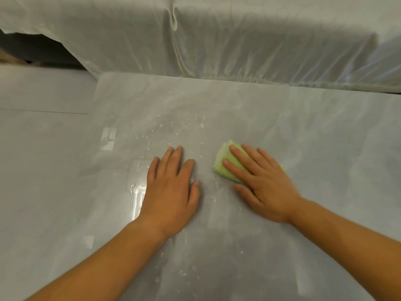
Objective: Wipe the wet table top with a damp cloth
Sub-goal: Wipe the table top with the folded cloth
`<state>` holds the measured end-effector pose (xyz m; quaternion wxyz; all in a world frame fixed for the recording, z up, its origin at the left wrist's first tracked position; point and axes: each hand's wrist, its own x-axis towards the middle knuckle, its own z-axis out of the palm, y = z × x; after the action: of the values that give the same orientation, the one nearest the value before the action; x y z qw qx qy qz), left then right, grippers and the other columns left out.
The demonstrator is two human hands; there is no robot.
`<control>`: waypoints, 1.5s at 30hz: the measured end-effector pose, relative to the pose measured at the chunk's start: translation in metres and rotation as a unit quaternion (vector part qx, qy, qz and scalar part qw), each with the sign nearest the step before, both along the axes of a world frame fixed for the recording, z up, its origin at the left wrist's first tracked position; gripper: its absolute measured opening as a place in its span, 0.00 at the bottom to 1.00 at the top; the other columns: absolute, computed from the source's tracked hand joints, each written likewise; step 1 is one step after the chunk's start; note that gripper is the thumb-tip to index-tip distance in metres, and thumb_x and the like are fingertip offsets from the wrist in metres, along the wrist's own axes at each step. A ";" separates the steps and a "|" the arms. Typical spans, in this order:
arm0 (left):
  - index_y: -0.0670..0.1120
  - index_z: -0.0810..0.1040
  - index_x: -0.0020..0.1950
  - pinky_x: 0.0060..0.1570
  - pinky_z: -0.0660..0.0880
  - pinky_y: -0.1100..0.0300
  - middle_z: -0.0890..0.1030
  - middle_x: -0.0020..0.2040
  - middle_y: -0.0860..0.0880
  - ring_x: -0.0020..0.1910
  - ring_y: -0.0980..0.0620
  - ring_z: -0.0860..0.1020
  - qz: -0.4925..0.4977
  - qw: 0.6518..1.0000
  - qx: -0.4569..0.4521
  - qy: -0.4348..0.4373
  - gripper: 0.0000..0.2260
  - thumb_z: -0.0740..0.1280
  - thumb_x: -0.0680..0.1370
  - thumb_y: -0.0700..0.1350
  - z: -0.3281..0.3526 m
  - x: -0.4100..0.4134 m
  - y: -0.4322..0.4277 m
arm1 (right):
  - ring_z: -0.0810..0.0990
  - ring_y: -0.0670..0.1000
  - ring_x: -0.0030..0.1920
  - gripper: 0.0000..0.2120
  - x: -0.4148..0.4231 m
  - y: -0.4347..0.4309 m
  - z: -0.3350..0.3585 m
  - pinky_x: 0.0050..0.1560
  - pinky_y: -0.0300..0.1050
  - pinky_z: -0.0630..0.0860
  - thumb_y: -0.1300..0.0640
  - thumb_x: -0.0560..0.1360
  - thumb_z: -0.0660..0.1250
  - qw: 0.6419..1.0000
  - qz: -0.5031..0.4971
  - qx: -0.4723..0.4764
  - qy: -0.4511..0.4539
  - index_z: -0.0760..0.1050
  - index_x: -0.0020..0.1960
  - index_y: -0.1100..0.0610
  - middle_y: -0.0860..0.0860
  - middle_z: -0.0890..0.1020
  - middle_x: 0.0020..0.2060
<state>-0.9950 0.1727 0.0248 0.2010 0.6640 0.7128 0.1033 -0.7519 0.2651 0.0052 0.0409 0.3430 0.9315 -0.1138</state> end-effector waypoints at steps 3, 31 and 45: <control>0.47 0.69 0.71 0.76 0.47 0.43 0.60 0.78 0.41 0.79 0.43 0.53 -0.011 1.000 -0.010 0.012 0.22 0.52 0.80 0.54 -0.002 0.007 -0.026 | 0.50 0.56 0.81 0.28 -0.012 0.023 -0.003 0.78 0.61 0.51 0.39 0.81 0.43 0.989 -0.144 0.010 0.004 0.51 0.80 0.42 0.48 0.51 0.81; 0.51 0.64 0.72 0.76 0.45 0.43 0.58 0.78 0.41 0.79 0.42 0.49 0.051 0.997 -0.017 0.051 0.21 0.52 0.80 0.54 -0.001 0.071 -0.201 | 0.49 0.58 0.81 0.30 0.051 -0.135 -0.005 0.79 0.59 0.46 0.38 0.80 0.43 0.975 -0.220 0.004 0.016 0.52 0.80 0.44 0.50 0.50 0.82; 0.50 0.65 0.74 0.76 0.48 0.43 0.56 0.79 0.41 0.79 0.42 0.50 0.002 1.000 -0.010 0.029 0.23 0.53 0.80 0.54 -0.002 0.033 -0.235 | 0.52 0.60 0.80 0.29 0.043 -0.255 -0.009 0.78 0.61 0.48 0.41 0.81 0.44 0.951 -0.307 0.014 0.043 0.55 0.80 0.47 0.53 0.53 0.81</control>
<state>-0.9624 -0.0621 0.0229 0.1867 0.6635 0.7204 0.0768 -0.7092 0.0105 -0.0039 -0.0404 0.6078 0.7835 -0.1223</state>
